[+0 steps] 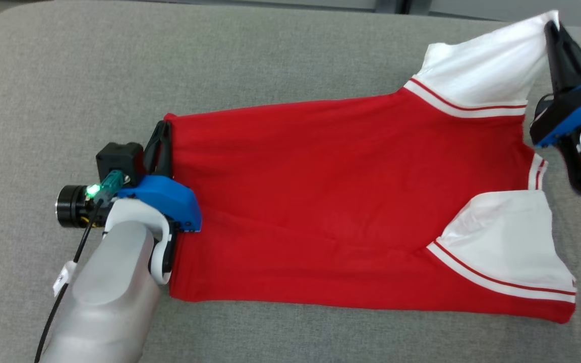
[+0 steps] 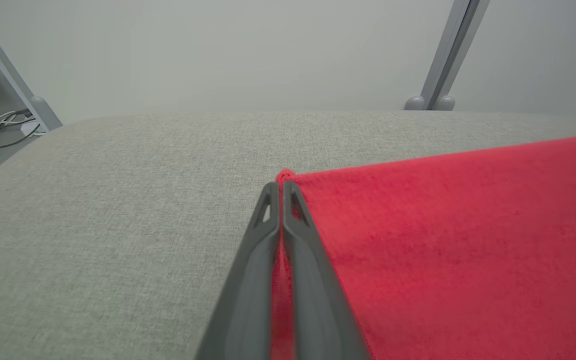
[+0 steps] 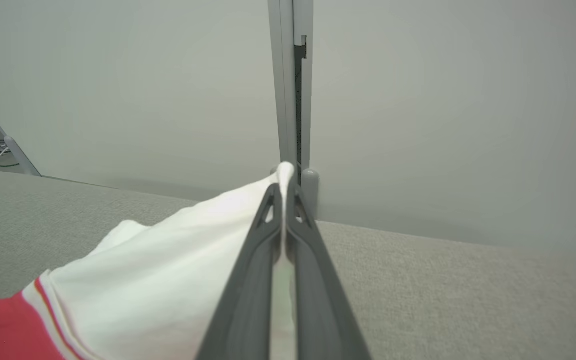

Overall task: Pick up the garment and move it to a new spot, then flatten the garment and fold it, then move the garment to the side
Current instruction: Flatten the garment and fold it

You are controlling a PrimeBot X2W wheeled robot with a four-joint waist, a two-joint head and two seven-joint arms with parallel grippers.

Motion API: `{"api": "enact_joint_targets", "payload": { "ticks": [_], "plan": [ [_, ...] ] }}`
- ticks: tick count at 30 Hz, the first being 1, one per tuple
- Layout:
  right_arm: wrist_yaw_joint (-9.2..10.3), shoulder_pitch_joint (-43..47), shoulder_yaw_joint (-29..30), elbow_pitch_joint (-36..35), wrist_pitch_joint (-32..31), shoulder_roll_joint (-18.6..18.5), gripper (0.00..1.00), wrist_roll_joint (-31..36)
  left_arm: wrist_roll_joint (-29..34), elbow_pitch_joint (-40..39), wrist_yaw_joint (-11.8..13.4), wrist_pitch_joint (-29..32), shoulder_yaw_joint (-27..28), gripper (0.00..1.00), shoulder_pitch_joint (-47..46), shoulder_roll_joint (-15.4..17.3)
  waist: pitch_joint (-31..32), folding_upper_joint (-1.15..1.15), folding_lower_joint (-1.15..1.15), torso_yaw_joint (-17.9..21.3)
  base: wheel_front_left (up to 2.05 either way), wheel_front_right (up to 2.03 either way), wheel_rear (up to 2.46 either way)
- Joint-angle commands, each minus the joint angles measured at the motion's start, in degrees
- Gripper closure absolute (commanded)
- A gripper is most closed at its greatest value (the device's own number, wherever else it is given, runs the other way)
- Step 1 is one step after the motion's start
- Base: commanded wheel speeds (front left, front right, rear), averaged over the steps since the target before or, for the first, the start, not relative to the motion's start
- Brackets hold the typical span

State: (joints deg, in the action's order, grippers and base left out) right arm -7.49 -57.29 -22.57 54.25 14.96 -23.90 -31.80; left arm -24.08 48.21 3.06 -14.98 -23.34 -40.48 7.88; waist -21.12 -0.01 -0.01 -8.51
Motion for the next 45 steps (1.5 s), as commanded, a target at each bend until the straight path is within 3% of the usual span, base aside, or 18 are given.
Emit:
{"api": "enact_joint_targets", "payload": {
  "ticks": [1,8,14,30,31,32,33,34,40,45],
  "plan": [
    [-0.01,3.59,0.6,-2.16,0.25,0.02,1.0,-1.21,0.61,-0.64,0.14,-0.26,0.57,1.0,1.37,1.08,2.74,0.01,0.01,2.54,0.0,0.0,0.0],
    [-0.01,19.38,2.12,-12.59,0.27,1.23,1.0,-4.71,3.2,-3.86,-0.44,-0.27,2.48,1.0,9.35,1.94,7.34,0.01,0.01,4.89,0.0,0.0,0.0],
    [-0.01,30.13,2.22,-14.69,0.28,3.31,1.0,-6.64,4.57,-4.57,-0.68,-0.27,3.77,1.0,16.39,0.94,9.97,0.01,0.01,5.49,0.0,0.0,0.0],
    [-0.01,40.52,10.13,-15.73,0.28,7.53,1.0,-5.69,7.29,-7.11,-0.85,-0.27,10.67,1.0,26.91,-1.8,14.48,0.01,0.01,5.04,0.0,0.0,0.0],
    [-0.01,40.86,10.6,-15.55,0.28,7.92,1.0,-5.55,7.45,-7.27,-0.83,-0.27,11.14,0.99,27.22,-1.93,14.63,0.01,0.01,4.99,0.0,0.0,0.0],
    [-0.01,41.42,10.84,-14.78,0.28,8.21,1.0,-5.5,7.6,-7.63,-0.69,-0.27,11.56,0.8,27.52,-2.02,14.88,0.01,0.01,4.84,0.0,0.0,0.0],
    [-0.01,41.8,10.77,-14.08,0.28,8.46,0.79,-5.27,7.77,-8.19,-0.62,-0.27,12.21,0.36,27.86,-2.15,15.03,0.01,0.01,4.71,0.0,0.0,0.0],
    [-0.01,41.68,11.28,-13.8,0.29,8.68,0.0,-5.41,8.16,-8.69,-0.48,-0.27,12.66,0.0,28.44,-2.4,15.17,0.01,0.01,4.53,0.0,0.0,0.0],
    [-0.01,40.66,15.02,-14.52,0.29,9.47,0.0,-4.02,9.25,-16.79,2.39,-0.28,18.43,0.0,33.69,-4.05,15.75,0.01,0.01,3.32,0.0,0.0,0.0],
    [-0.01,39.36,17.2,-13.24,0.28,9.85,0.0,-1.25,10.76,-19.73,2.14,-0.27,19.2,0.0,37.44,-4.84,16.08,0.01,0.01,1.43,0.0,0.0,0.0]
  ]
}}
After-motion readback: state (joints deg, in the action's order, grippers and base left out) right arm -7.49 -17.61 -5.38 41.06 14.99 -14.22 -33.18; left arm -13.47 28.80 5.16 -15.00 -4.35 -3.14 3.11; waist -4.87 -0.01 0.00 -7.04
